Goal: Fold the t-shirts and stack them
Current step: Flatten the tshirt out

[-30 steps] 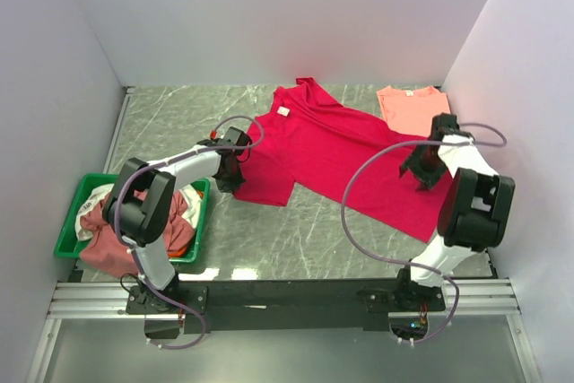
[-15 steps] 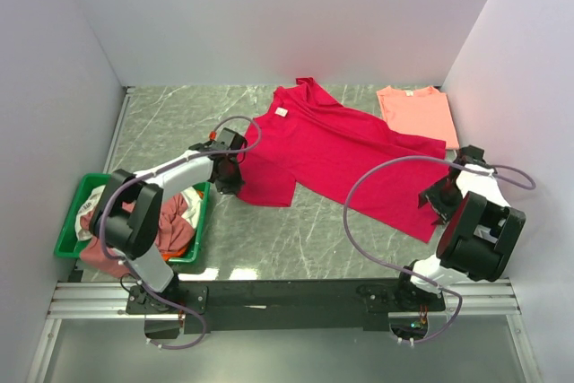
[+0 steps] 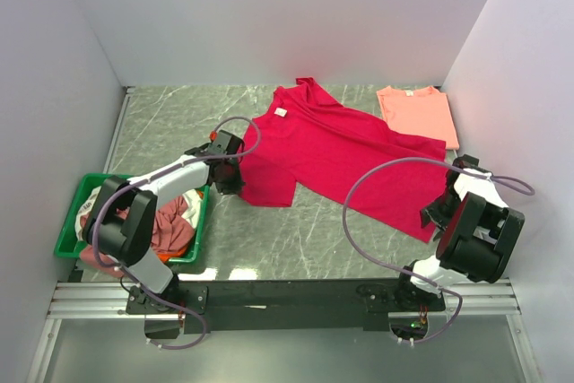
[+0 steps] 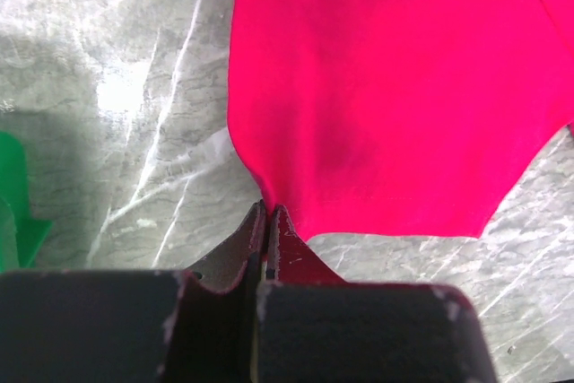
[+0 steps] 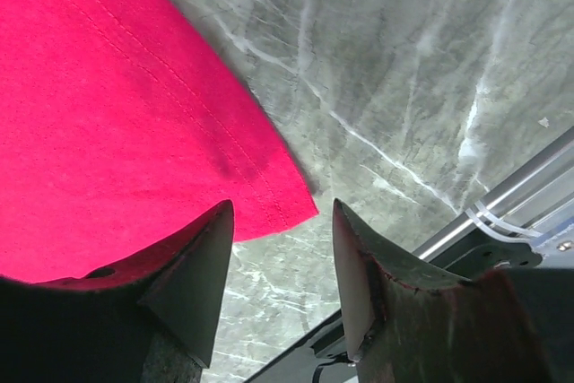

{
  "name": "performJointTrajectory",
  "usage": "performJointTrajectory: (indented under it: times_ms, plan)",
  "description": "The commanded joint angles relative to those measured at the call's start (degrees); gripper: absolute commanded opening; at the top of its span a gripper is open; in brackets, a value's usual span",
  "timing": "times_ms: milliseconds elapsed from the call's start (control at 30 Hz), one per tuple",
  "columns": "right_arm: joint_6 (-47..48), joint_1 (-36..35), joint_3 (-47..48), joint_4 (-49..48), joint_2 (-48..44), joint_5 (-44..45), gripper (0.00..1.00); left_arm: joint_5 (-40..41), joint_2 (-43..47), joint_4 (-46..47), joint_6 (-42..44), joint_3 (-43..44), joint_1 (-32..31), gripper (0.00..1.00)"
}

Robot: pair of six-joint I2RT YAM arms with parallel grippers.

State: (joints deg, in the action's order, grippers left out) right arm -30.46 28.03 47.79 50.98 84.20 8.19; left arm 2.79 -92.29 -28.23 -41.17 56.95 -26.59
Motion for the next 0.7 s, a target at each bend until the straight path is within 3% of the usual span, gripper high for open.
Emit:
performJointTrajectory:
  times_ms: [0, 367, 667]
  plan:
    - [0.14, 0.36, 1.16, 1.66, -1.50, 1.84, 0.54, -1.73, 2.20, 2.04, 0.56, -0.96, 0.13, 0.01]
    - [-0.48, -2.28, 0.46, 0.26, 1.49, 0.08, 0.54, -2.35, 0.45, 2.13, 2.05, -0.88, 1.80, 0.01]
    - [-4.78, -8.08, -1.82, -3.52, 5.97, -0.37, 0.55, -2.35, -0.17, 2.74, 4.86, -0.35, 7.43, 0.01]
